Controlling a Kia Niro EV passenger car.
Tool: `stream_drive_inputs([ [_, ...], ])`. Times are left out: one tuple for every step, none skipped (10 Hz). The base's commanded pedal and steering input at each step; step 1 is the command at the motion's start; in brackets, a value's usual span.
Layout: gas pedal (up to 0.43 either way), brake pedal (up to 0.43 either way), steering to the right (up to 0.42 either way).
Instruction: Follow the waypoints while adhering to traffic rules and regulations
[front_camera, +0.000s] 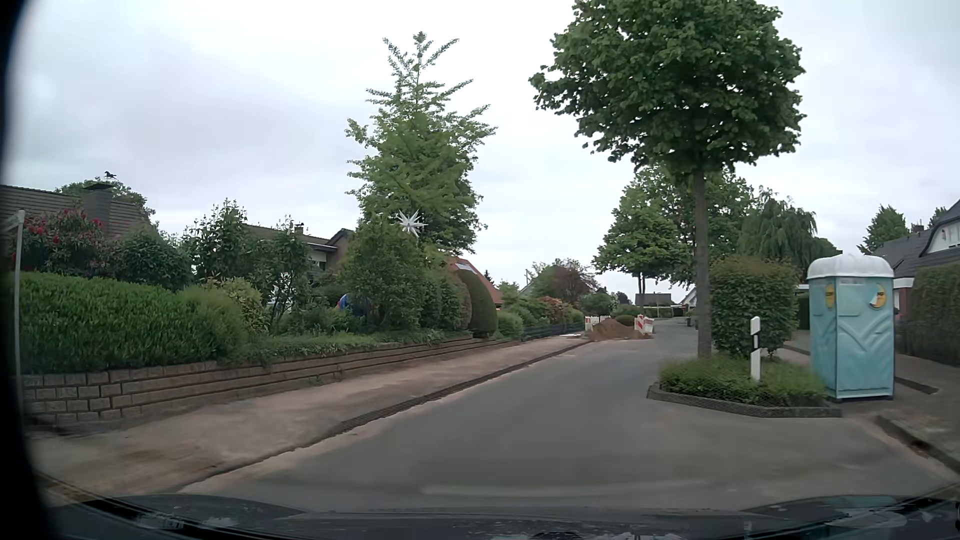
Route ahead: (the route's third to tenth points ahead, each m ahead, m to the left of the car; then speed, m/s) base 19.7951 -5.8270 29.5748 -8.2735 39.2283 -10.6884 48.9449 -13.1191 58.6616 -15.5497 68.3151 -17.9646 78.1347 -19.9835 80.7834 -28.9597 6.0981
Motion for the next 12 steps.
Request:
stream_drive_inputs([
  [0.118,0.000,-0.065],
  [0.118,0.000,-0.040],
  [0.110,0.000,-0.011],
  [0.098,0.000,0.014],
  [0.098,0.000,0.037],
  [0.098,0.000,0.059],
  [0.098,0.000,0.072],
  [0.087,0.000,0.083],
  [0.087,0.000,0.095],
  [0.067,0.000,0.105],
  [0.059,0.000,0.114],
  [0.059,0.000,0.122],
])
